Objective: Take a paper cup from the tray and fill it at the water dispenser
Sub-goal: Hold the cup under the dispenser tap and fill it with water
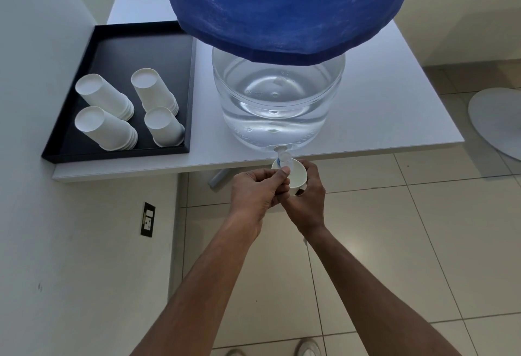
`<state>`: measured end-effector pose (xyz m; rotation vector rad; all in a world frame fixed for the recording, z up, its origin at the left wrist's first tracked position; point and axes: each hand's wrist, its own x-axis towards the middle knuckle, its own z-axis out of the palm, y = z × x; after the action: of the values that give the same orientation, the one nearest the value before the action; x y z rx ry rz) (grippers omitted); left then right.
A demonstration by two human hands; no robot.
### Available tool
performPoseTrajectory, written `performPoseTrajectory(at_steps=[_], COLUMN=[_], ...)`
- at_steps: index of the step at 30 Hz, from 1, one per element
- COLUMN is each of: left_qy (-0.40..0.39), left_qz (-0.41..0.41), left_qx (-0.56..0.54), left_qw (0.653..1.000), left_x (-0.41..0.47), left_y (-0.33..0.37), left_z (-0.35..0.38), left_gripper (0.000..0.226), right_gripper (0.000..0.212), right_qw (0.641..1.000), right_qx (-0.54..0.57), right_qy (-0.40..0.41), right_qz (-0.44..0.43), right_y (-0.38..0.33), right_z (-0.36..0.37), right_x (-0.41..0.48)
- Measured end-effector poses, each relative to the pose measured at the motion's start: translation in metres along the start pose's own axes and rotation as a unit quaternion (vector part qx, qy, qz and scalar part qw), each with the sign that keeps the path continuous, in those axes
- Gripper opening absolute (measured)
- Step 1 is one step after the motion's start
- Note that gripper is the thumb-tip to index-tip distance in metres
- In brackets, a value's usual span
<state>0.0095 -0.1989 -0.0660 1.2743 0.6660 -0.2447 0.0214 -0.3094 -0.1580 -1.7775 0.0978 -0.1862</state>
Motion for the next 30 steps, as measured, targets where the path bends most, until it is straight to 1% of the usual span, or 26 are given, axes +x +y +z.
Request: performPoseTrajectory(at_steps=[9,12,15,18,22,24,26,28,30], left_qy=[0.004,0.007,0.019,0.039,0.043,0.053,0.064,0.06,0.035], left_qz=[0.003,0.003,0.009,0.005,-0.015,-0.036,-0.055,-0.076,-0.109], left_qx=[0.006,0.007,0.009,0.003,0.016,0.015,0.023,0.038,0.051], left_qw=[1.0,1.0,1.0,0.999,0.999,0.998,0.996,0.995,0.992], left_x=[-0.001,-0.002,-0.002,-0.002,-0.001,-0.002,-0.002,-0.003,-0.007], left_y=[-0.001,-0.001,-0.003,-0.006,-0.015,-0.023,-0.035,-0.046,-0.055], left_z=[0.0,-0.001,-0.003,-0.006,-0.014,-0.016,-0.015,-0.009,0.001], left_gripper=[0.016,0.022,0.04,0.058,0.08,0.086,0.083,0.069,0.052], right_gripper=[0.05,0.054,0.059,0.057,0.06,0.061,0.061,0.061,0.061], right_qw=[1.0,1.0,1.0,0.999,0.998,0.997,0.998,0.998,0.998], right_qx=[-0.009,-0.011,-0.023,-0.044,-0.054,-0.057,-0.05,-0.042,-0.041], right_qy=[-0.001,0.0,0.005,0.016,0.03,0.034,0.038,0.041,0.044], right_qz=[0.006,0.009,0.005,-0.001,0.018,0.026,0.032,0.034,0.029], right_y=[0.001,0.002,0.004,0.009,0.013,0.015,0.012,0.006,-0.004], right_z=[-0.003,-0.004,-0.007,-0.011,-0.02,-0.028,-0.038,-0.05,-0.067], right_x=[0.0,-0.001,-0.002,-0.006,-0.013,-0.017,-0.02,-0.023,-0.025])
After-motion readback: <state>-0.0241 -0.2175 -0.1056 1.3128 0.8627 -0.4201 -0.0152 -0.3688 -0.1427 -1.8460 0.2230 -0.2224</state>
